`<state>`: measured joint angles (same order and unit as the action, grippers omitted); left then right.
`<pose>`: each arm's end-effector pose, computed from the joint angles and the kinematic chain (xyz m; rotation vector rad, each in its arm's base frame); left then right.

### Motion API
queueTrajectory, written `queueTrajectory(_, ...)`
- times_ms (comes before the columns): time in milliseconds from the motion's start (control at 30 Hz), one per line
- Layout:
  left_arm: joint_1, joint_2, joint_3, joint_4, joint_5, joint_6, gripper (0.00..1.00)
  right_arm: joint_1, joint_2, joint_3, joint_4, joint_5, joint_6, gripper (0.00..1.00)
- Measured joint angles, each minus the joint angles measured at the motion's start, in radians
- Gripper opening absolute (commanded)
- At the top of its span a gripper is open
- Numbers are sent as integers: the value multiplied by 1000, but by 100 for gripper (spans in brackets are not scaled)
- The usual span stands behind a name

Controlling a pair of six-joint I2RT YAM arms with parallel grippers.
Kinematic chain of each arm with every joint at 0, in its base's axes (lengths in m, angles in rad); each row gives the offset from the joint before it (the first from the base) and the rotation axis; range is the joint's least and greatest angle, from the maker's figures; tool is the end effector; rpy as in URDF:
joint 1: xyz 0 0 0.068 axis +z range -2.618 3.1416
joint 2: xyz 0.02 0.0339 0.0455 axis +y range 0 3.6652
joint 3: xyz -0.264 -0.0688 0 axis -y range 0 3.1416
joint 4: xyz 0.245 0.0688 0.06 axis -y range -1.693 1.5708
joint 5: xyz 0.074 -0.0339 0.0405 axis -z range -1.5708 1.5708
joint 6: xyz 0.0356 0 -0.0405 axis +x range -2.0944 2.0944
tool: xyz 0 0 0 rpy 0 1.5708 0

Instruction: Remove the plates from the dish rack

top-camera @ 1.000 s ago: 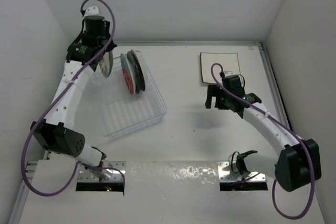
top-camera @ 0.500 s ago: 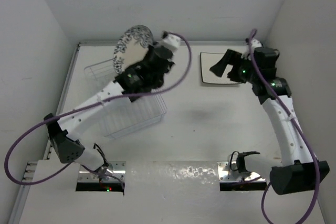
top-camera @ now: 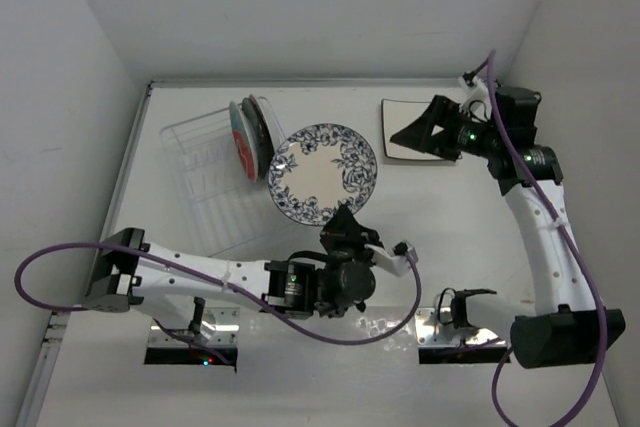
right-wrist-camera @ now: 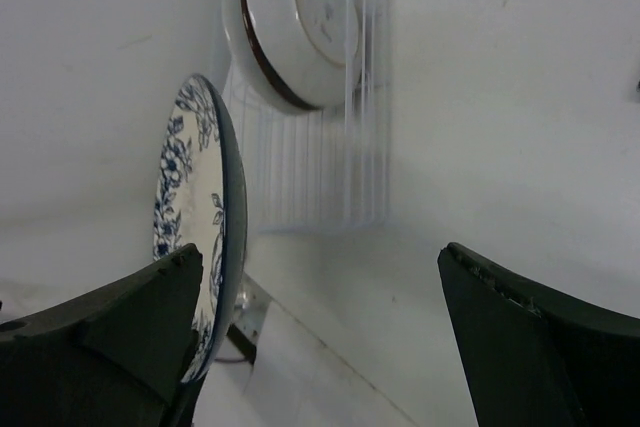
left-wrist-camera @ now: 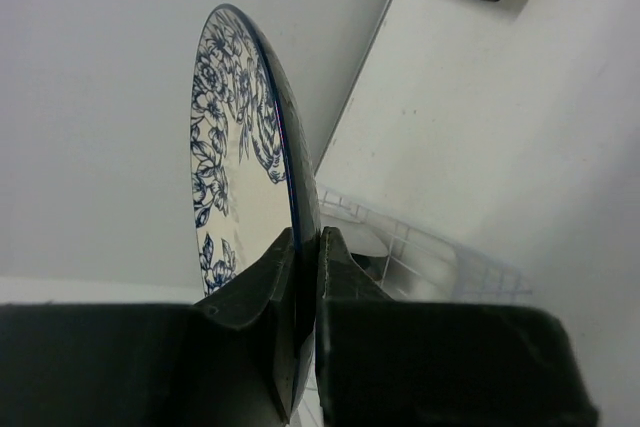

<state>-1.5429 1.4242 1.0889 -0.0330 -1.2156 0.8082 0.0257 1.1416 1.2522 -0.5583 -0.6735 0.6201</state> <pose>0.0421 -0.3121 0.3196 1.1588 1.2940 0.6316 0.2382 0.0283 0.3962 0.1672 2.0745 1.0805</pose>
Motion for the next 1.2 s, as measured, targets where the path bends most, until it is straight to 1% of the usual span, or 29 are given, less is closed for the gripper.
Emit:
queueTrajectory(100,-47,16,-22,41,5,36,0,51,6,-87,-6,-37,-27,98)
queueTrajectory(200,-69,43,-24,59,20,48,0,135,5,-167,-21,-62,-56,95)
queueTrajectory(233,-72,52,-24,61,25,49,0,158,4,-186,-21,-67,-63,92)
queueTrajectory(267,-74,60,-24,62,29,49,0,173,4,-204,-18,-72,-68,85)
queueTrajectory(300,-75,66,-24,61,31,47,0,182,1,-228,-4,-77,-71,64)
queueTrajectory(367,-76,78,-24,58,37,40,0,186,-3,-270,9,-87,-69,44)
queueTrajectory(400,-76,84,-24,50,45,32,0,186,-5,-285,21,-97,-63,24)
queueTrajectory(433,-76,90,-26,42,59,25,0,187,-7,-298,36,-98,-61,10)
queueTrajectory(467,-76,97,-28,37,72,17,0,190,-9,-307,49,-103,-54,0)
queueTrajectory(500,-76,106,-31,33,87,5,2,191,-11,-317,53,-92,-22,0)
queueTrajectory(533,-79,118,-32,26,91,-1,9,191,-12,-324,67,-101,10,0)
queueTrajectory(567,-80,127,-32,22,92,-4,39,190,-14,-329,79,-93,30,0)
queueTrajectory(600,-80,132,-32,11,93,-2,55,192,-19,-340,92,-83,43,0)
queueTrajectory(633,-80,132,-32,3,79,-5,65,192,-23,-356,112,-70,43,0)
queueTrajectory(667,-80,128,-32,-2,69,-13,79,183,-27,-377,124,-50,56,0)
queueTrajectory(700,-79,124,-31,-10,55,-22,83,160,-29,-414,151,-42,80,0)
queueTrajectory(767,-79,111,-29,-27,27,-53,88,69,-30,-510,235,-59,146,0)
queueTrajectory(833,-80,92,-11,-81,-15,-107,91,-40,-27,-605,325,-40,192,0)
queueTrajectory(933,-80,39,30,-163,-65,-219,94,-146,-9,-679,388,29,224,0)
queueTrajectory(1067,-80,-75,46,-255,-129,-367,100,-177,18,-728,471,37,233,0)
queueTrajectory(1200,-60,-155,82,-353,-191,-527,100,-183,69,-779,540,37,220,0)
